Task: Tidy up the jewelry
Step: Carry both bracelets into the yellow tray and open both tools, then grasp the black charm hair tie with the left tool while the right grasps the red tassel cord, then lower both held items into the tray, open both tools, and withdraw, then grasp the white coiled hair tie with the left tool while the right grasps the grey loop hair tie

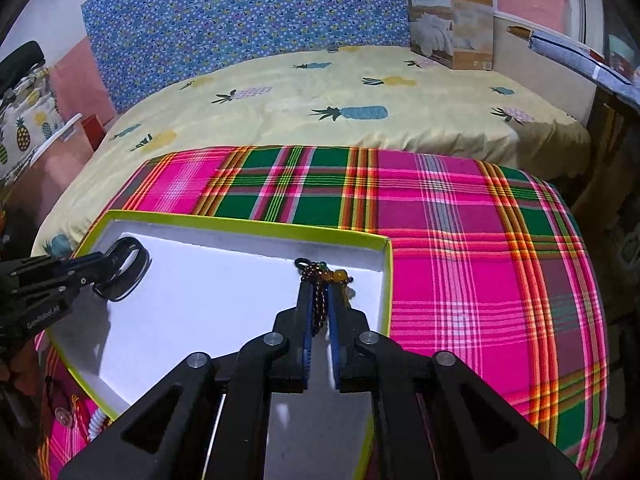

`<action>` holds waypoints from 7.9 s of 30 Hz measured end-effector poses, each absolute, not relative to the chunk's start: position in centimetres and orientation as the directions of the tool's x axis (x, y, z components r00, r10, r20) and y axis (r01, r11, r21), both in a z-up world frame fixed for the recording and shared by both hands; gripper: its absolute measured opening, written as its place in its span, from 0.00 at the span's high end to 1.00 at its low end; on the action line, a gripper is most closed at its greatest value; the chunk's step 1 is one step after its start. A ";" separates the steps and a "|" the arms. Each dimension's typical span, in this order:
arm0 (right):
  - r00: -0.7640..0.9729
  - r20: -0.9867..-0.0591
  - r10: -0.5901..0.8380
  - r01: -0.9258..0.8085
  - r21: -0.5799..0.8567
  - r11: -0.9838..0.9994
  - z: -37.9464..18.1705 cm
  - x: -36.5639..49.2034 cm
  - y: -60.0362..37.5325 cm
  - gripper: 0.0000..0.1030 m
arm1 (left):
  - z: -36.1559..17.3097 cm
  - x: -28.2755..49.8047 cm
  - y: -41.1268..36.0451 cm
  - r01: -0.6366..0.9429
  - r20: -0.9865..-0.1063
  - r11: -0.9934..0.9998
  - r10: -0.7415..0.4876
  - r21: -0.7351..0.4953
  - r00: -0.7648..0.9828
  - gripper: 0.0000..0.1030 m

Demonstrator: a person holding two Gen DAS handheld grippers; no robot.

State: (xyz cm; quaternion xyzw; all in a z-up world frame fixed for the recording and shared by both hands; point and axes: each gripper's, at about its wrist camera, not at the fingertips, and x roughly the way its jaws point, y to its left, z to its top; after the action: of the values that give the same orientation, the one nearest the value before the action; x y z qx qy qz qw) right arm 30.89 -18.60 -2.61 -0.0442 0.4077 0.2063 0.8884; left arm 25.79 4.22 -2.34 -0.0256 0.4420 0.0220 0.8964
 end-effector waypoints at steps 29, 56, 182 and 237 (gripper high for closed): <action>0.607 -0.668 0.430 -0.446 0.161 0.880 2.0 12.6 -21.5 0.76 | 2.5 10.4 3.3 -0.007 -0.710 0.996 -0.058 -0.089 0.701 0.81; 0.580 -0.703 0.412 -0.421 0.175 0.890 -0.5 7.6 -21.3 0.76 | 0.0 5.9 2.3 0.032 -0.729 0.993 -0.106 -0.115 0.676 0.77; 0.574 -0.779 0.253 -0.324 0.068 0.944 -3.1 26.4 -19.8 1.00 | -2.4 27.3 -3.4 0.196 -0.794 0.980 -0.156 -0.047 0.587 0.86; 0.631 -0.666 0.398 -0.389 0.173 0.905 0.9 5.4 -22.0 0.83 | 1.9 4.6 0.6 0.047 -0.710 0.989 -0.135 -0.142 0.692 0.77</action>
State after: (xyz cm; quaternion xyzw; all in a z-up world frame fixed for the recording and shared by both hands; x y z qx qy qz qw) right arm 5.35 -21.97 0.88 0.0064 0.3702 0.2180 0.9030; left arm 4.63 0.61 1.85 -0.0565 0.3895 -0.0496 0.9179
